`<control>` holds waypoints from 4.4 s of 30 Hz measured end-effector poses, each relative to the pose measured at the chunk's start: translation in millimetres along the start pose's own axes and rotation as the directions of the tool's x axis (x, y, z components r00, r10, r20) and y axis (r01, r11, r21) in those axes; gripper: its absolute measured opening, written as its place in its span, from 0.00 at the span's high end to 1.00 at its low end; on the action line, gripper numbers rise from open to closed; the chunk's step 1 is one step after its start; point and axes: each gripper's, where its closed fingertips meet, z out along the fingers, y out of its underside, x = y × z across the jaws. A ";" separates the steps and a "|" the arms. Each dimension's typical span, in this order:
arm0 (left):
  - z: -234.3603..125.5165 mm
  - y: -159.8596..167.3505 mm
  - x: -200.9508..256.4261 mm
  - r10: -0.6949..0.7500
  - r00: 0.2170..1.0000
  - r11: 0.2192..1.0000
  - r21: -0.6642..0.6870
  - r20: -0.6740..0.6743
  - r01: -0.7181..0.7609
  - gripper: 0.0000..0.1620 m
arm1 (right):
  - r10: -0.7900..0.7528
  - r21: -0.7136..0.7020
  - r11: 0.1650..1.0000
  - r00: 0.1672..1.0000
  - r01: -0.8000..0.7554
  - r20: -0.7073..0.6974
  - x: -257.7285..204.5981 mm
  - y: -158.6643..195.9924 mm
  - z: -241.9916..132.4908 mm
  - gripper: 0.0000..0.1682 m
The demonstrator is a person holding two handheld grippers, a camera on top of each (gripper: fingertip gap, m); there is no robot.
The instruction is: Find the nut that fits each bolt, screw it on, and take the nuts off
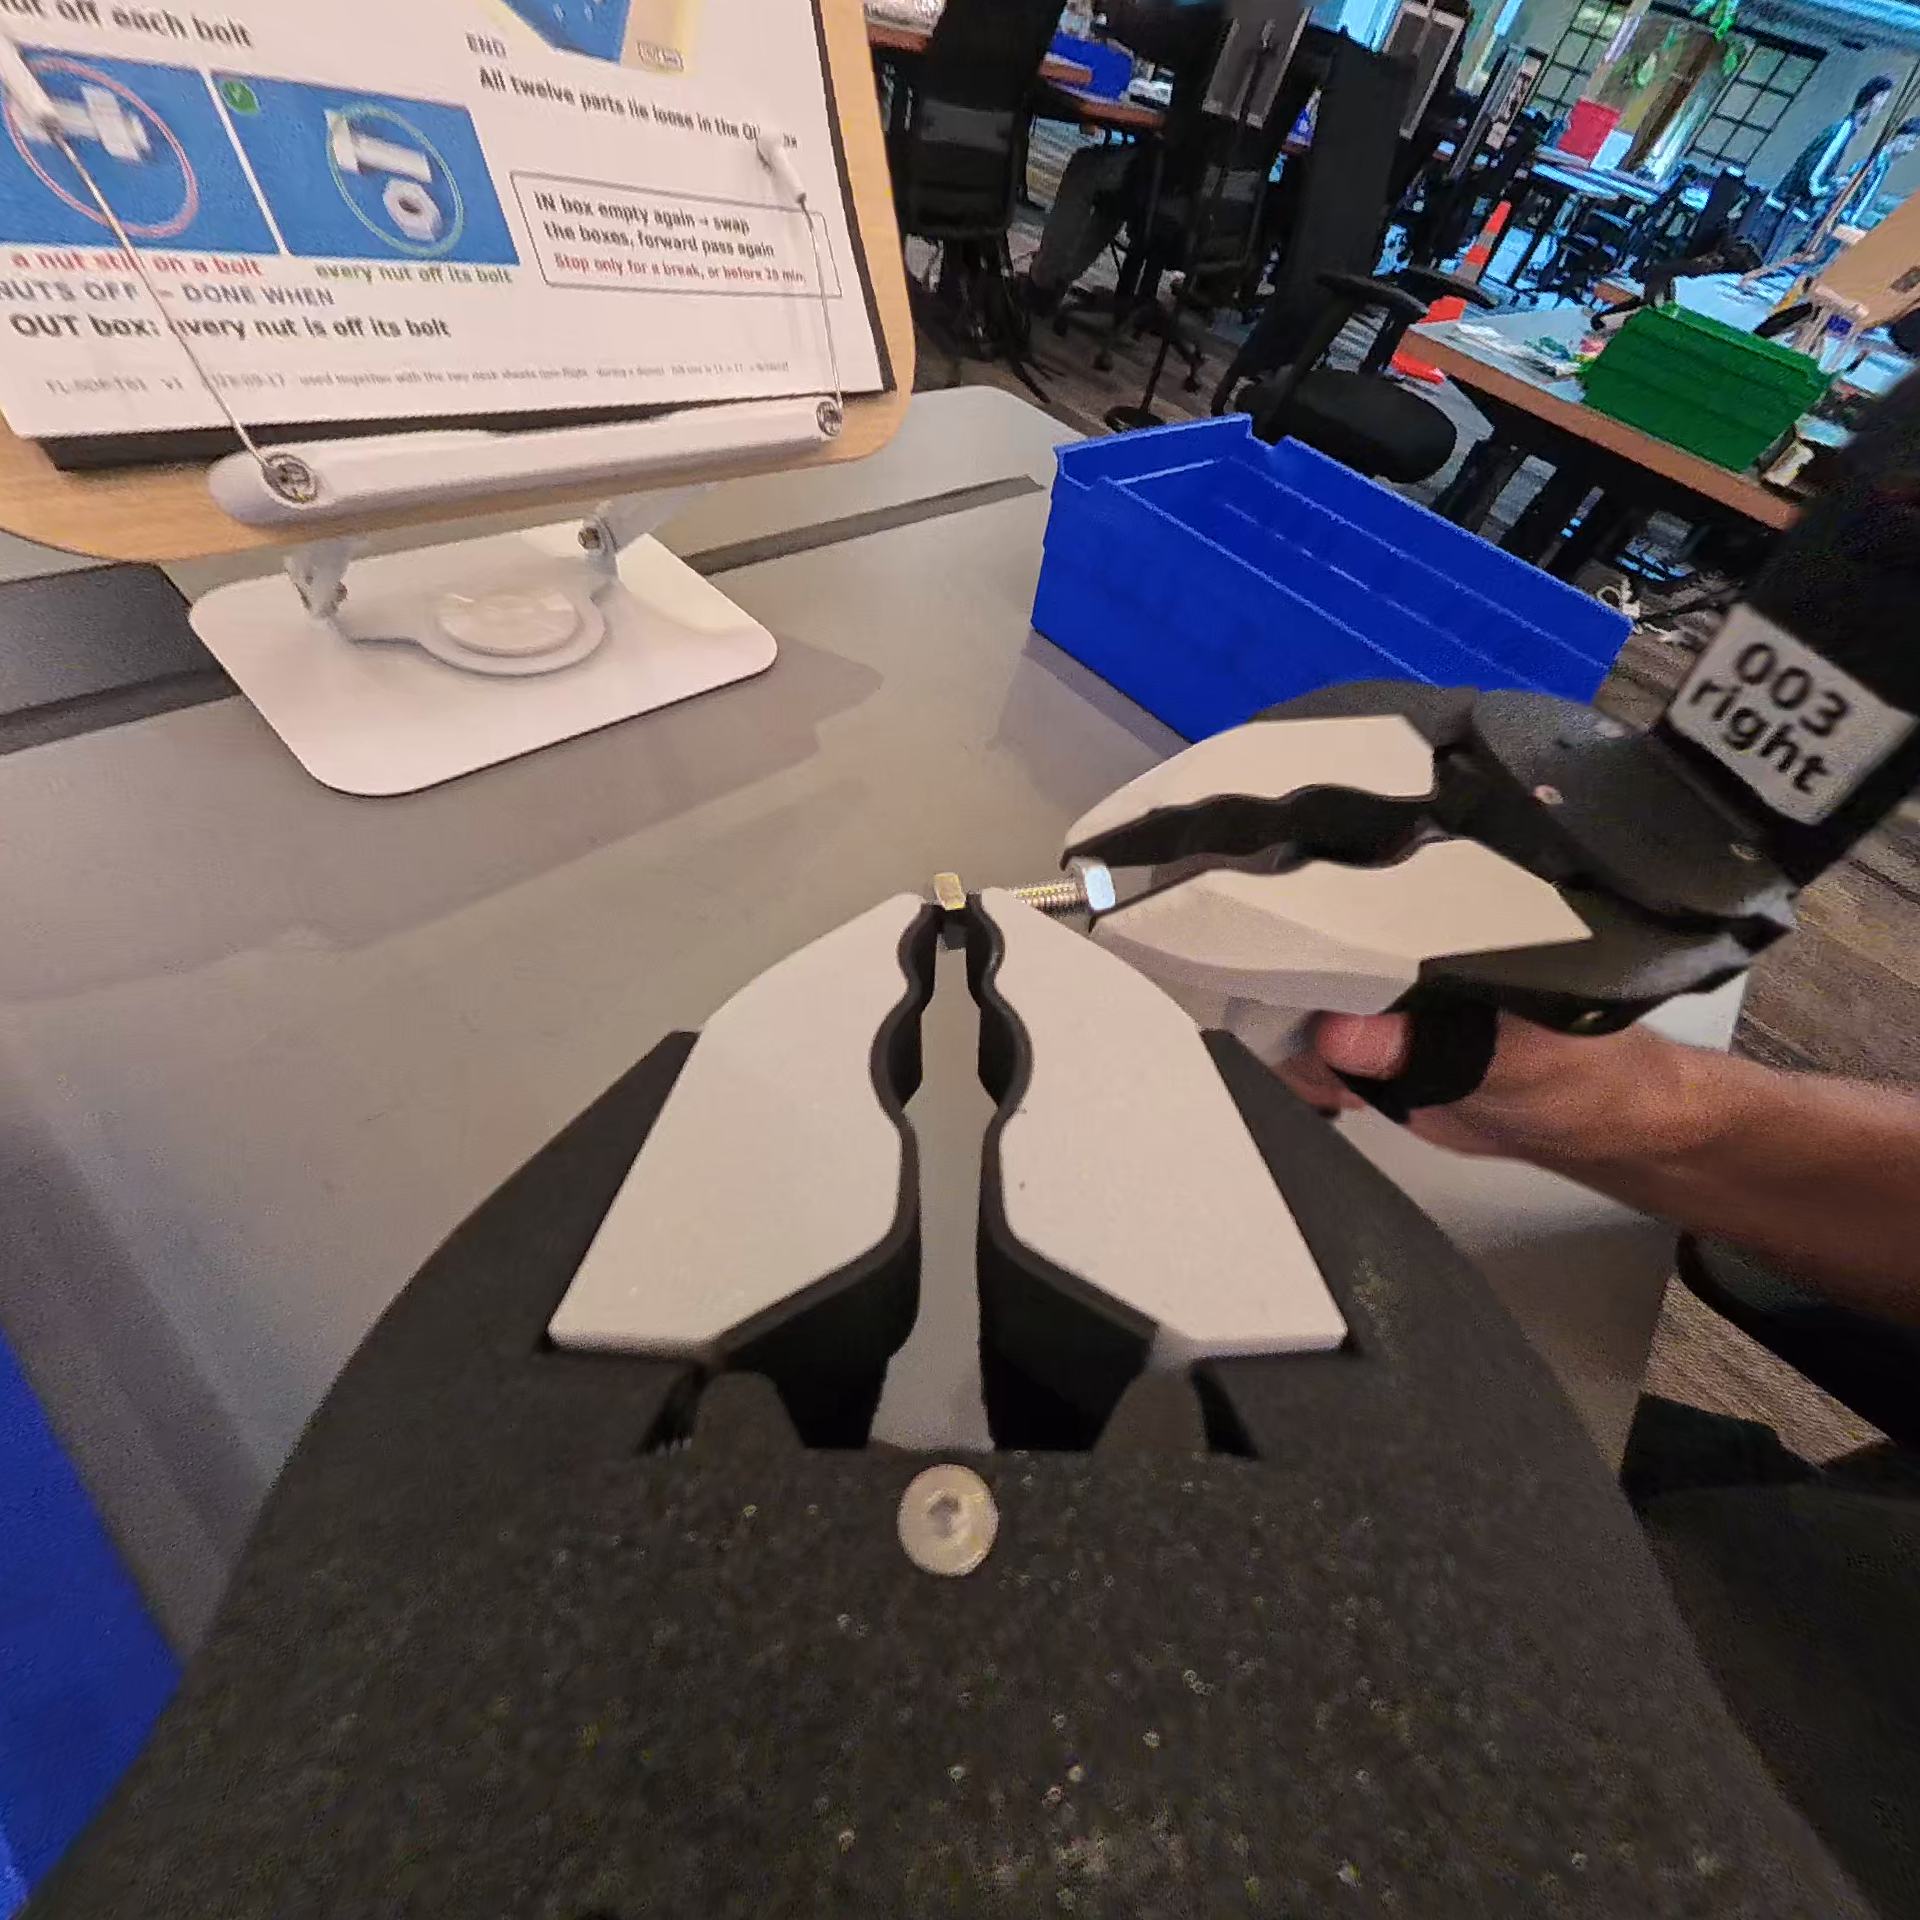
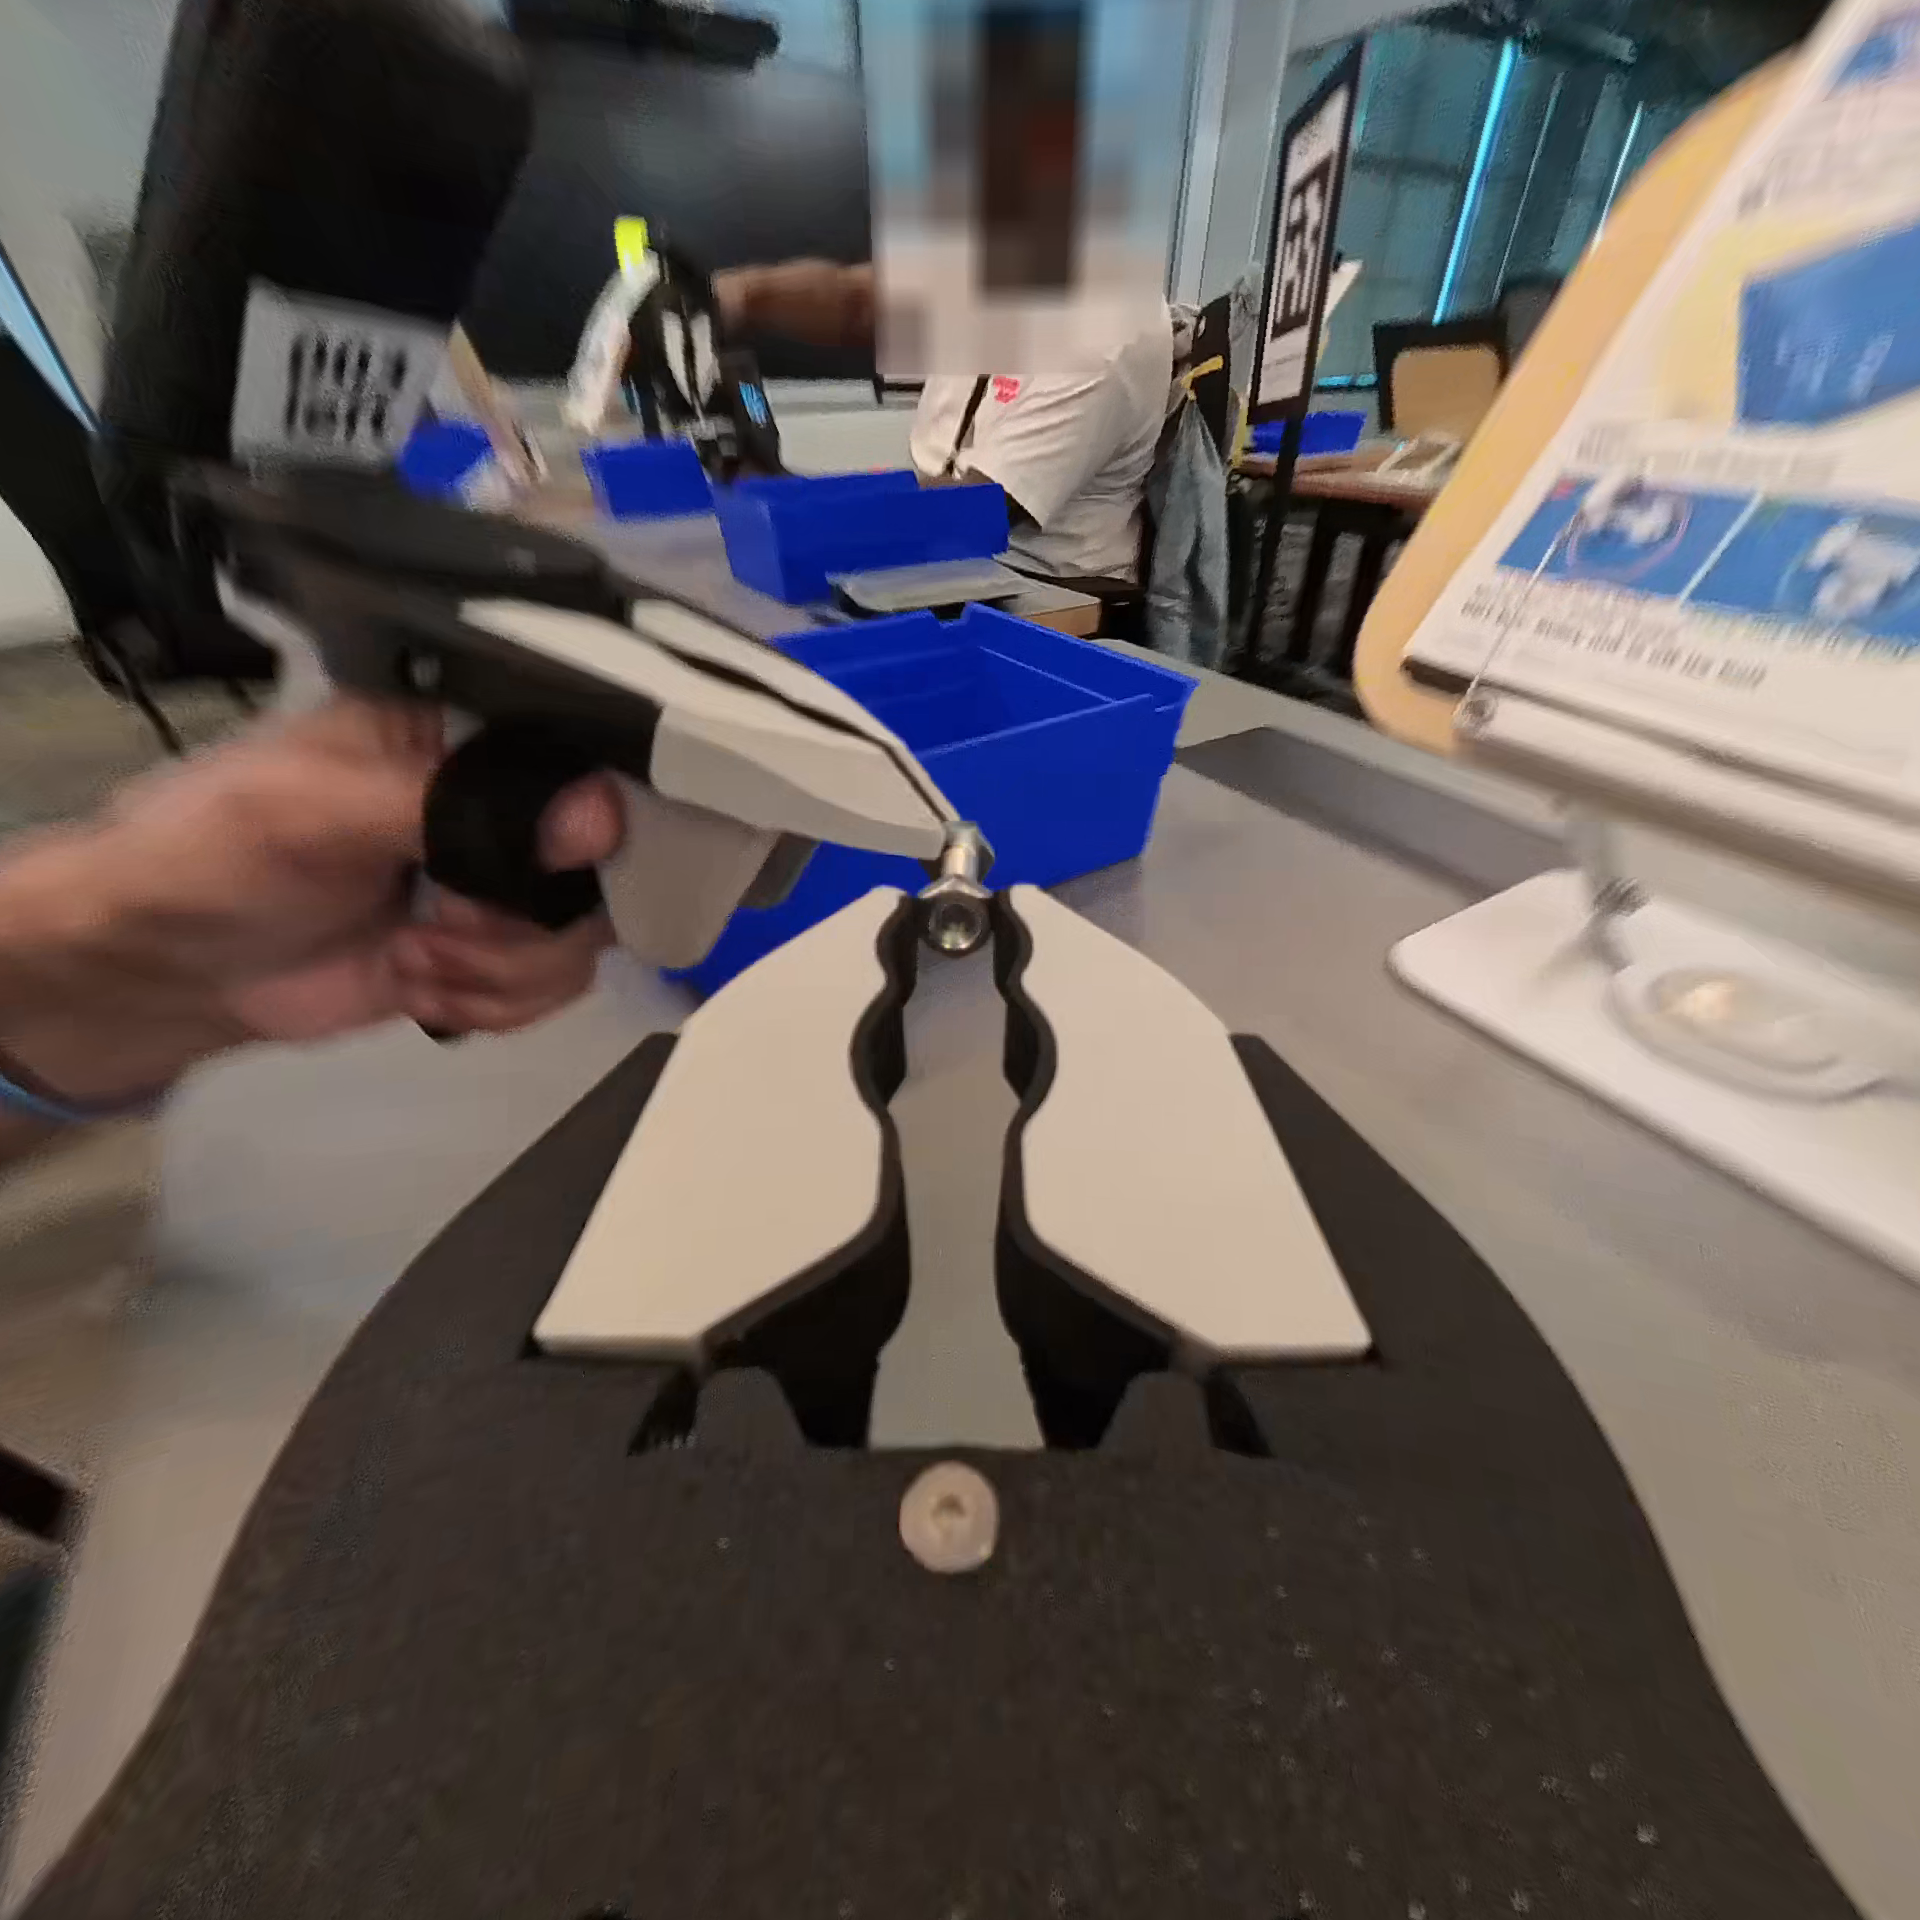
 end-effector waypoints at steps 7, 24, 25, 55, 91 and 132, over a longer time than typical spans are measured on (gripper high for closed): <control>2.8 -2.2 0.6 0.104 0.989 0.993 0.038 0.109 -0.109 0.97 | 0.721 0.108 0.663 0.671 -0.741 0.175 3.1 4.4 -0.6 0.92; 6.8 -0.5 8.2 0.360 0.898 0.927 0.014 0.255 -0.375 0.97 | 0.807 -0.059 -0.308 -0.294 -0.949 0.512 -6.6 10.1 -8.1 0.92; 6.8 -0.1 7.9 0.357 0.900 0.928 0.013 0.249 -0.371 0.97 | 0.804 -0.066 -0.315 -0.303 -0.947 0.512 -5.9 10.0 -8.1 0.92; 17.8 27.0 -25.3 -0.092 0.992 0.996 -0.002 0.084 0.093 0.97 | 0.105 -0.246 0.963 0.994 -0.109 -0.030 2.7 43.6 -7.4 0.73; 3.9 23.4 29.5 -0.334 0.804 0.942 -0.155 -0.492 0.297 0.70 | -0.275 -0.042 0.958 0.947 0.285 0.165 -12.8 2.9 -28.1 0.91; -30.0 39.6 68.8 0.040 0.782 0.980 -0.127 -0.622 -0.151 0.91 | 0.279 -0.382 0.920 0.837 -0.093 0.470 -55.0 15.8 -45.0 0.90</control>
